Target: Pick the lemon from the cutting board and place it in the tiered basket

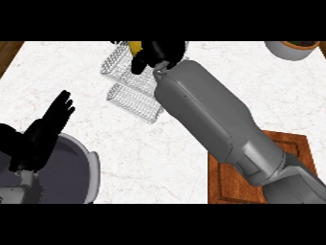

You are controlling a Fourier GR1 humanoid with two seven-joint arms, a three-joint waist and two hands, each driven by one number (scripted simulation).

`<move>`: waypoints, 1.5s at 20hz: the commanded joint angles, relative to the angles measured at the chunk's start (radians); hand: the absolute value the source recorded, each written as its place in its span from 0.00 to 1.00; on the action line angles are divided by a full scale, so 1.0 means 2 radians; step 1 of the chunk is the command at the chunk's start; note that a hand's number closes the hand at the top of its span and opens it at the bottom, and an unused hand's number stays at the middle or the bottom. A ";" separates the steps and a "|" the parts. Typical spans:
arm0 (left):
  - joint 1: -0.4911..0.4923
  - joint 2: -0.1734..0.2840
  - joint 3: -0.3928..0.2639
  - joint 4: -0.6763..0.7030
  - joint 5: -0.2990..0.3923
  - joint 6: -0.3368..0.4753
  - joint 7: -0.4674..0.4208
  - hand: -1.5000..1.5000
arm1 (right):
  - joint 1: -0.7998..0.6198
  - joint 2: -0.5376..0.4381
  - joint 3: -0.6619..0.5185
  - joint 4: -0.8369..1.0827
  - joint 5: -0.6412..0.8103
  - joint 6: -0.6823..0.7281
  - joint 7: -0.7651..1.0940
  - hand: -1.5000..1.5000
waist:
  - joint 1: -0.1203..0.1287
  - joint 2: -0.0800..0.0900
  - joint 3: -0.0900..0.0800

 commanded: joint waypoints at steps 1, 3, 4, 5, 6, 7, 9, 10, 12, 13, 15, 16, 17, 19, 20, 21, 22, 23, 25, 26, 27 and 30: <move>0.001 -0.003 0.006 -0.001 0.002 0.002 0.006 0.50 | -0.015 0.000 -0.005 0.065 0.001 -0.041 -0.038 1.00 | -0.001 0.001 0.000; -0.003 0.001 0.002 0.020 -0.004 -0.011 -0.015 0.50 | -0.012 0.000 0.035 0.089 -0.021 -0.082 -0.027 1.00 | 0.010 0.004 -0.001; 0.018 0.000 -0.001 -0.017 0.009 -0.016 0.006 0.50 | -0.039 0.000 0.009 0.114 -0.002 -0.088 -0.047 1.00 | 0.013 0.004 0.000; 0.011 0.001 0.002 0.003 -0.001 -0.010 -0.007 0.50 | -0.026 0.000 0.007 0.071 -0.004 -0.138 -0.032 1.00 | 0.008 0.003 0.000; 0.006 -0.007 -0.009 -0.008 -0.015 0.005 0.008 0.50 | -0.015 0.000 -0.007 0.074 -0.009 -0.141 -0.055 1.00 | 0.000 0.001 0.000; 0.001 0.000 -0.006 0.001 -0.010 -0.009 -0.007 0.50 | -0.006 0.000 0.002 0.100 -0.021 -0.177 -0.074 1.00 | 0.013 0.006 0.000; 0.003 -0.009 -0.003 0.018 -0.014 -0.002 -0.018 0.50 | -0.033 0.000 -0.006 0.122 -0.046 -0.154 -0.082 0.00 | 0.009 0.004 0.000; -0.011 -0.007 -0.013 -0.008 -0.017 0.002 0.016 0.50 | -0.049 0.000 0.009 0.124 -0.059 -0.156 -0.076 0.00 | 0.017 0.005 0.000; -0.011 -0.020 -0.020 0.003 -0.023 0.008 0.005 0.50 | -0.061 0.000 0.019 0.143 -0.060 -0.155 -0.076 0.00 | 0.014 0.005 0.000; -0.029 -0.006 -0.007 0.000 -0.009 -0.002 0.024 0.50 | -0.037 0.000 0.025 0.153 -0.069 -0.170 -0.102 0.00 | 0.020 0.008 0.000; -0.023 -0.013 -0.008 0.019 -0.015 -0.001 0.000 0.50 | -0.063 0.000 0.001 0.175 -0.076 -0.171 -0.123 0.00 | 0.017 0.009 -0.001; -0.007 -0.002 -0.003 0.001 -0.012 -0.009 -0.001 0.50 | -0.054 0.000 0.015 0.165 -0.085 -0.178 -0.117 0.00 | 0.017 0.006 0.000; -0.022 -0.016 -0.009 0.014 -0.019 0.001 -0.010 0.50 | -0.064 0.000 0.006 0.158 -0.105 -0.174 -0.117 0.00 | 0.019 0.007 -0.001; -0.023 -0.017 -0.014 -0.008 -0.020 0.008 0.022 0.50 | -0.043 0.000 0.010 0.137 -0.118 -0.215 -0.124 0.00 | 0.017 0.005 0.000; -0.015 -0.002 -0.003 -0.001 -0.002 -0.015 0.023 0.50 | -0.048 0.000 -0.014 0.153 -0.130 -0.221 -0.137 0.00 | 0.022 0.008 0.000; -0.005 -0.004 0.004 0.008 0.001 -0.015 0.006 0.50 | -0.048 0.000 -0.020 0.140 -0.138 -0.220 -0.144 0.00 | 0.013 0.005 0.000; -0.006 -0.003 0.005 -0.005 -0.003 -0.010 0.005 0.50 | -0.061 0.000 -0.036 0.141 -0.148 -0.232 -0.137 0.00 | 0.016 0.005 0.000; -0.040 0.010 0.015 0.023 -0.001 -0.015 0.016 0.50 | -0.064 0.000 -0.045 0.135 -0.162 -0.238 -0.146 0.00 | 0.014 0.008 0.000; -0.021 -0.009 -0.002 0.013 -0.021 0.004 0.008 0.50 | -0.063 0.000 -0.063 0.119 -0.183 -0.257 -0.152 0.00 | 0.012 0.005 0.000; -0.011 0.002 0.016 0.019 0.001 -0.016 -0.001 0.50 | -0.039 0.000 -0.088 0.107 -0.194 -0.255 -0.191 0.00 | 0.002 0.004 0.000; -0.001 -0.013 -0.008 -0.006 -0.017 -0.001 0.009 0.50 | -0.048 0.000 -0.079 0.093 -0.212 -0.276 -0.172 0.00 | 0.016 0.004 0.000; -0.006 -0.007 0.010 0.008 -0.003 -0.009 0.001 0.50 | -0.024 -0.007 -0.134 0.071 -0.237 -0.288 -0.236 0.00 | 0.001 0.004 0.001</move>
